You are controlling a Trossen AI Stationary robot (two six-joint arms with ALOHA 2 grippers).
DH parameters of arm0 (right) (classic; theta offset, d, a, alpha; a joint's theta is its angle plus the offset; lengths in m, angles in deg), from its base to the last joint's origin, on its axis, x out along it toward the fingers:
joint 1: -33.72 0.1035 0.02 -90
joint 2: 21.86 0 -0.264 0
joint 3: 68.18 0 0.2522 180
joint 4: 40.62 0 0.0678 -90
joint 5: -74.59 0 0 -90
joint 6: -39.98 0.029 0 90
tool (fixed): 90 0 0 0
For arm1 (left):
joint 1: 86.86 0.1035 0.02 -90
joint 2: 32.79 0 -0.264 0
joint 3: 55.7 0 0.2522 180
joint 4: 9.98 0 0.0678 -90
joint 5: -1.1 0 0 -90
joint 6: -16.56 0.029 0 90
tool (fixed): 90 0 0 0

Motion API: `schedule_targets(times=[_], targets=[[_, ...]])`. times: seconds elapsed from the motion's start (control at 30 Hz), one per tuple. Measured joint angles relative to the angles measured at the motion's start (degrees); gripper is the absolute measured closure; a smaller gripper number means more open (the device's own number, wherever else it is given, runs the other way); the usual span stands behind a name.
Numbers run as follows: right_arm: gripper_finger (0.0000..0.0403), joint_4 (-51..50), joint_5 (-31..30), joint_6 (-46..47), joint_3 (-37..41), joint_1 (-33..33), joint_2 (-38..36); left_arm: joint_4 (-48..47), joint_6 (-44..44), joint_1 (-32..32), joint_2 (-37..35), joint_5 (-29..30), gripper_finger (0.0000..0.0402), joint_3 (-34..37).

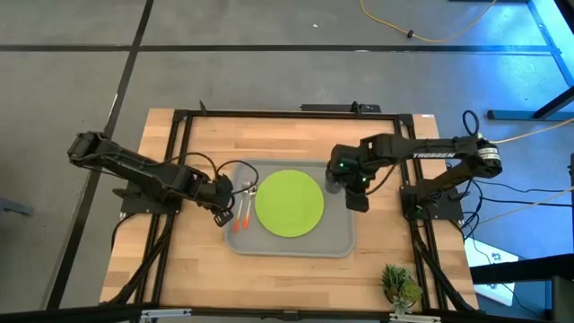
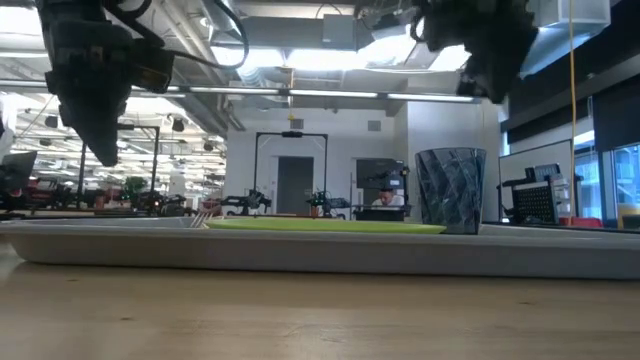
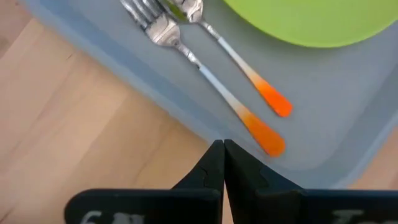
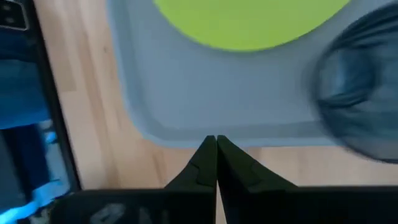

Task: Pick and place plate/cup/fork/spoon on tray
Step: Return to Home Position

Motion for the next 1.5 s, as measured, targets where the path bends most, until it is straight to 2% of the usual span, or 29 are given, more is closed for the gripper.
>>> schedule_targets(times=[0.13, 0.27, 0.37, 0.47, 0.57, 0.73, 1.0, 1.2, 1.5], targets=[[0.0397, 5.8, 3.0, 3.9, 5.6, 1.5, 0.0, 4.0, 0.8, 0.0, 0.0, 1.5, 0.0401, 1.9], [0.0398, 11.2, 3.1, 7.0, 9.6, 3.7, 0.0, 5.6, 1.2, 0.0, 0.0, 4.4, 0.0401, 2.1], [0.0398, 11.9, 2.8, 7.6, 9.2, 5.7, -0.6, 5.5, 4.4, 0.0, -1.5, 5.8, 0.0401, 0.5], [0.0397, 12.3, -0.4, 7.1, 6.2, 6.9, -3.4, 5.6, 8.5, 0.0, -5.2, 6.6, 0.0401, -1.5], [0.0397, 13.3, -5.3, 5.4, 3.9, 7.3, -8.2, 5.7, 12.7, 0.0, -9.7, 7.6, 0.0401, -3.3], [0.0397, 16.3, -12.4, 4.1, 3.5, 7.3, -19.1, 5.4, 16.1, 0.0, -19.2, 12.7, 0.0401, -3.9], [0.0397, 18.0, -18.1, -1.2, 3.6, 7.3, -33.2, 5.4, 25.8, 0.0, -35.5, 17.5, 0.0402, -3.9], [0.0396, 23.7, -18.8, -3.6, 10.2, 7.3, -42.7, 5.4, 32.4, 0.0, -46.5, 18.5, 0.0402, -4.0], [0.0396, 30.2, -18.9, 1.4, 22.9, 7.3, -57.1, 5.3, 39.9, 0.0, -58.1, 18.7, 0.0402, -4.0]])
